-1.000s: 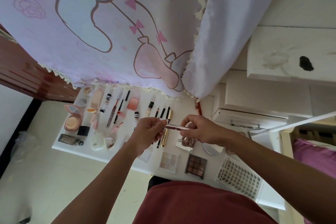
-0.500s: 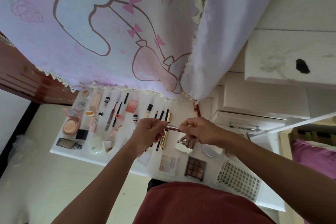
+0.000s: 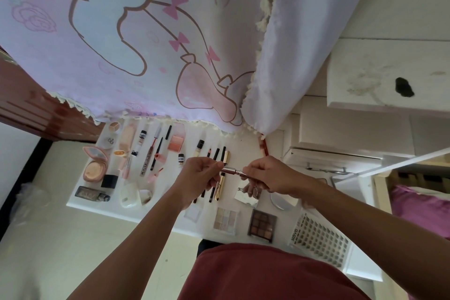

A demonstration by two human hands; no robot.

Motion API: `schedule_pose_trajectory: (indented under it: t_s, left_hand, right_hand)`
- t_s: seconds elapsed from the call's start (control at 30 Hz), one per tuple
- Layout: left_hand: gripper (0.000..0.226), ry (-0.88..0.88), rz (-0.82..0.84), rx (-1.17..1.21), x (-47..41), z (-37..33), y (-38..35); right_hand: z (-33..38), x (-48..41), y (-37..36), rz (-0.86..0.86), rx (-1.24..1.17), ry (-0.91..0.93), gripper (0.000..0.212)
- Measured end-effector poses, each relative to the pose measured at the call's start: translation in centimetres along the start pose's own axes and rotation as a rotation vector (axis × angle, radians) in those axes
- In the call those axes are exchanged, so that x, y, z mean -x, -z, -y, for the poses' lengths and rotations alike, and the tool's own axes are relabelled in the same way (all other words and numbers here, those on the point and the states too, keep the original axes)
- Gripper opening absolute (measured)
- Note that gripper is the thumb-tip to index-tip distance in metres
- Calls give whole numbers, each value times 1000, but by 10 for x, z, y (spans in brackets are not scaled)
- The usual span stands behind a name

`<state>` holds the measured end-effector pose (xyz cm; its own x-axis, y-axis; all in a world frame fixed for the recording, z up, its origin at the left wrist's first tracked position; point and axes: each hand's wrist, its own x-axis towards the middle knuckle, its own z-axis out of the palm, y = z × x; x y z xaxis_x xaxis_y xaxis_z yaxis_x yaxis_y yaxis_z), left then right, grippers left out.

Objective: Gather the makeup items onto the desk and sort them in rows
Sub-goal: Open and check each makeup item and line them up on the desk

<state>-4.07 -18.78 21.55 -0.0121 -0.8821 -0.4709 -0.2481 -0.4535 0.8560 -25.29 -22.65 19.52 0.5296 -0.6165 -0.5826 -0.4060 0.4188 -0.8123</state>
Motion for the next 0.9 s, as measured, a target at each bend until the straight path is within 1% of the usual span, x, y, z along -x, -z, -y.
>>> schedule_pose_trajectory:
  t_s: [0.07, 0.13, 0.23, 0.3, 0.4, 0.5, 0.57, 0.67, 0.8, 0.9]
  left_hand:
    - [26, 1, 5, 0, 0, 1, 0]
    - [26, 5, 2, 2, 0, 2, 1]
    - [28, -3, 5, -3, 0, 4, 2]
    - [28, 1, 9, -2, -1, 6, 4]
    - [28, 28, -3, 12, -3, 7, 7]
    - [28, 47, -14, 26, -8, 9, 13]
    - [24, 58, -9, 32, -14, 9, 18]
    - [14, 79, 3, 29, -28, 9, 20]
    - [12, 74, 23, -74, -56, 5, 17]
    - [4, 50, 49, -191, -87, 3, 13]
  right_hand:
    - [-1, 1, 1, -11, 18, 19, 14]
    - [0, 0, 0, -16, 7, 26, 19]
    - [-2, -1, -2, -12, 17, 13, 19]
    - [-5, -2, -3, -12, 32, 8, 22]
    - [-7, -3, -2, -48, 78, 29, 14]
    - [-8, -5, -2, -103, 111, 44, 12]
    - [-10, -7, -1, -147, 143, 44, 10]
    - [-16, -8, -3, -196, 269, 5, 13]
    - [-18, -14, -14, -273, 337, -36, 16]
    - [-22, -29, -30, -327, 339, -94, 16]
